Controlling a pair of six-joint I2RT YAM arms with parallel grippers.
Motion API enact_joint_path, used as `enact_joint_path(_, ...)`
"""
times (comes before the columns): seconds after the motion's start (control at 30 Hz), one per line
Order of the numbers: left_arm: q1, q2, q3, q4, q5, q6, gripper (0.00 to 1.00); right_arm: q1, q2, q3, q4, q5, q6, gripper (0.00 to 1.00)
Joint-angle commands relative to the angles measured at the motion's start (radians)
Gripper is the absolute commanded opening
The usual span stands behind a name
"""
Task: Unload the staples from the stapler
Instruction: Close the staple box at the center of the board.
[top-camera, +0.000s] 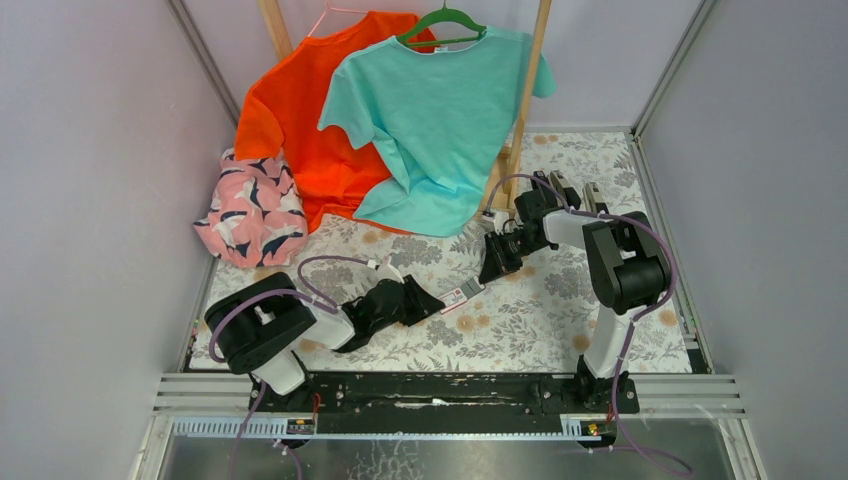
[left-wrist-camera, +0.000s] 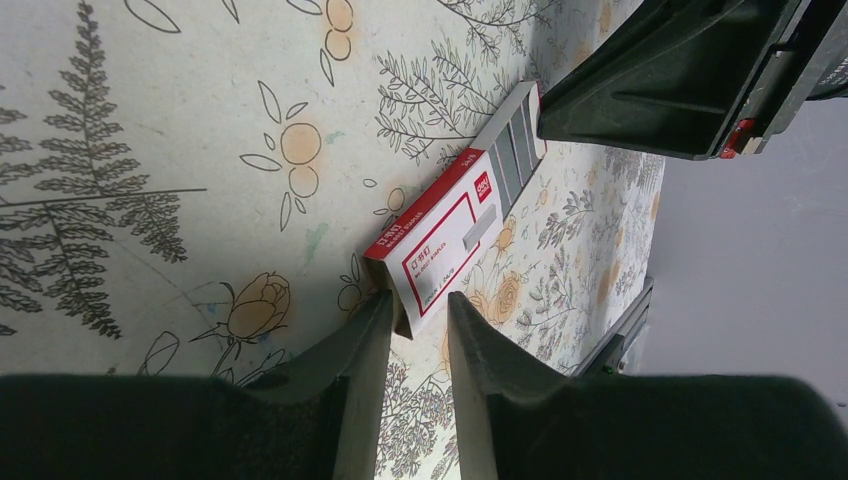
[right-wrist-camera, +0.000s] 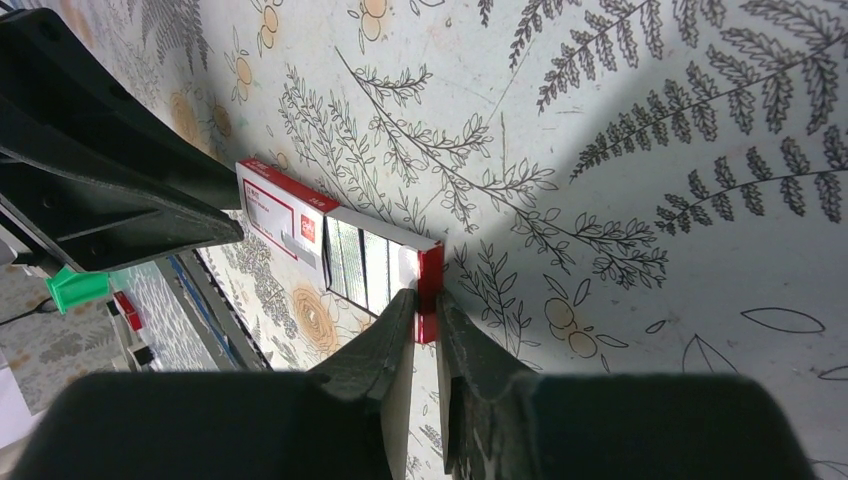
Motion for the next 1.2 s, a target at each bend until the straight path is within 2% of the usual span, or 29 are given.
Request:
enact_joint_path(0.0,-0.009,0.016,0.003,-0.06,-0.027,-0.004,0.34,0.011,-0.038,-0.009,0.002,0.04,0.013,0.19)
enact_joint_path(0.47,-0.007,-0.011,-0.018,-0.046,-0.022,0.005,0.37,0.008,-0.033,-0.005,-0.003,0.034,0.032,0.22)
enact_joint_path(0.83,-0.007,-0.226,-0.067,-0.165,-0.041,0.107,0.42,-0.018,-0.044,0.0,-0.002,0.018,0.024,0.26)
enact_joint_path(0.97,-0.006,-0.361,-0.085,-0.222,-0.044,0.248,0.48,-0.018,-0.041,0.006,-0.009,0.012,0.016,0.26)
enact_joint_path(1.13,-0.007,-0.491,-0.115,-0.126,0.004,0.577,0.75,-0.019,-0.032,0.009,-0.013,0.002,0.008,0.26)
enact_joint_path(1.17,-0.006,-0.486,-0.11,-0.085,0.036,0.673,0.76,-0.018,-0.027,0.012,-0.017,0.0,0.007,0.26)
